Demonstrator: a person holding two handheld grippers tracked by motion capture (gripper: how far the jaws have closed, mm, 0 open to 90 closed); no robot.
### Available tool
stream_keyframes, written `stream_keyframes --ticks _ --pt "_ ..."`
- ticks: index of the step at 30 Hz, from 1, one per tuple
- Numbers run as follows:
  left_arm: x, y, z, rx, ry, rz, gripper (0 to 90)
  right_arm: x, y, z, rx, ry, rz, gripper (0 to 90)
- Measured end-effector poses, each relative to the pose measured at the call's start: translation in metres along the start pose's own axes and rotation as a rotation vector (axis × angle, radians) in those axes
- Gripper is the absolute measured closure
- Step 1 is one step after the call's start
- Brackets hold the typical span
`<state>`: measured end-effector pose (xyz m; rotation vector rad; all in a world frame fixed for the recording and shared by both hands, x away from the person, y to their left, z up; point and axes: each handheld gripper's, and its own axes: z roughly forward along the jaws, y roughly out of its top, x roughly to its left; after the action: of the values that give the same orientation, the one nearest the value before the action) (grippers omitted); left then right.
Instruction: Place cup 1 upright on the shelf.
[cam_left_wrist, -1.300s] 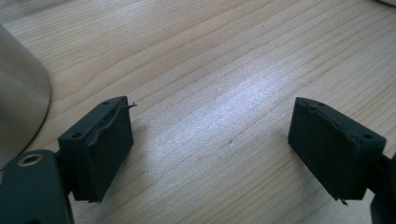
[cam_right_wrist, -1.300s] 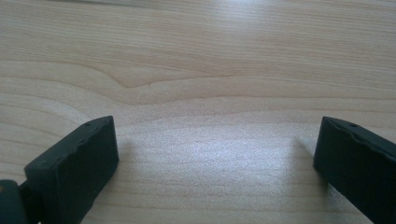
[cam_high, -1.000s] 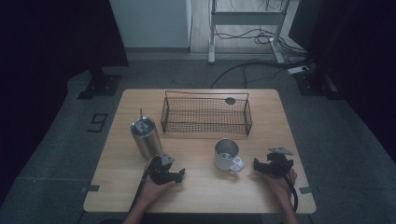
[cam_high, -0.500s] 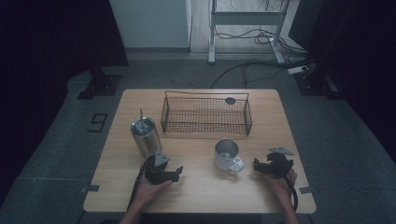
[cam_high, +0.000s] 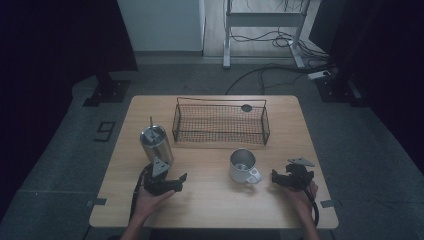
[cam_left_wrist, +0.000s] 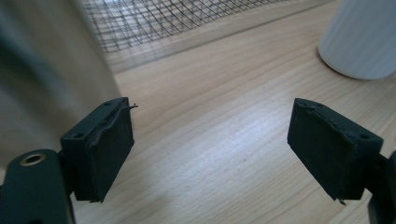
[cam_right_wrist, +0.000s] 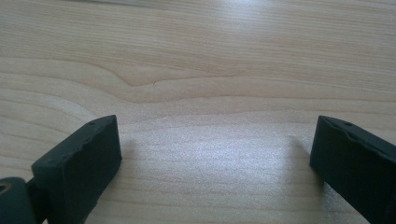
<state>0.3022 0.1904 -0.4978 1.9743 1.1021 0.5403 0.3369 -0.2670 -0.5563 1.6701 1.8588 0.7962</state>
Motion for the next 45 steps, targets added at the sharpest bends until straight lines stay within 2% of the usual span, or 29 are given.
stream_keyframes --ticks 7,15,23,35,40,45 --pt "0.003 0.001 -0.005 -0.008 -0.003 -0.005 14.5 0.000 0.000 0.000 -0.001 0.000 0.001 2.4" --pt "0.014 0.003 -0.014 -0.025 0.001 -0.031 14.5 0.000 0.000 0.000 -0.004 0.000 0.002 2.8" --pt "0.030 0.003 -0.025 -0.055 0.038 -0.077 13.1 0.000 0.000 0.000 -0.004 -0.001 0.001 3.0" --pt "0.044 0.003 -0.035 -0.068 0.075 -0.099 7.8 0.000 -0.001 -0.001 -0.005 0.000 0.000 3.6" --pt "0.052 0.005 -0.041 -0.092 0.095 -0.129 7.6 0.000 -0.001 -0.001 -0.005 0.000 0.000 3.6" --pt "0.057 0.005 -0.040 -0.083 0.113 -0.134 6.6 0.000 -0.001 -0.001 -0.006 0.001 -0.001 4.0"
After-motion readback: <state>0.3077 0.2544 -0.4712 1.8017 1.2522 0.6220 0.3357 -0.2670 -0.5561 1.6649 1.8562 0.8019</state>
